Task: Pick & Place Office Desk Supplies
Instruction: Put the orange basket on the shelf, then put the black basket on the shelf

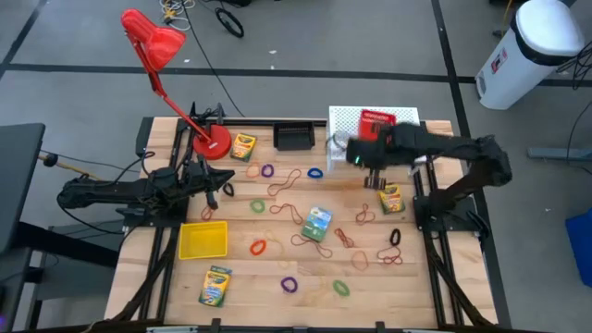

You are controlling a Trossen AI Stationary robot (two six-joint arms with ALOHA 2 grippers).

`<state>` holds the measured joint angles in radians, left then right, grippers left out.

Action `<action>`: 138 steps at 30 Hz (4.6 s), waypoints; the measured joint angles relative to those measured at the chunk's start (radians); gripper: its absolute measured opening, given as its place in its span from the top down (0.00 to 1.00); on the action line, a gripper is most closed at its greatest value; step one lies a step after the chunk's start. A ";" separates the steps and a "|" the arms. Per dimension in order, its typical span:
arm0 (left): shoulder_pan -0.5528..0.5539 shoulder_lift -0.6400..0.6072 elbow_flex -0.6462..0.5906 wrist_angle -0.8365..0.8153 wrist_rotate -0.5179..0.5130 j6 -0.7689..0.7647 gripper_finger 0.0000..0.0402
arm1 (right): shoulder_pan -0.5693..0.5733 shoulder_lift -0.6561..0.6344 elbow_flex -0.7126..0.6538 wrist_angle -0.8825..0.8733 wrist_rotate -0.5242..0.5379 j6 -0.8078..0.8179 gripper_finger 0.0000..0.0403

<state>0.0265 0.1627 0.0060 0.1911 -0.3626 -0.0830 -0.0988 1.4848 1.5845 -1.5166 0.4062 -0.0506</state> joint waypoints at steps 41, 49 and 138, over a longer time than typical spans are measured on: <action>0.000 0.000 0.000 0.000 0.000 0.000 0.94 | -0.408 0.040 -0.171 0.211 -0.146 -0.439 0.97; 0.000 0.000 0.000 0.000 0.000 0.000 0.94 | -0.408 0.040 -0.171 0.212 -0.148 -0.436 0.94; 0.000 0.000 0.000 0.000 0.000 0.000 0.94 | -0.270 0.805 0.357 0.774 -0.183 -0.228 0.52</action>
<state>0.0265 0.1626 0.0059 0.1913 -0.3626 -0.0830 -0.3690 2.2902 1.9418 -0.7422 0.2231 -0.2786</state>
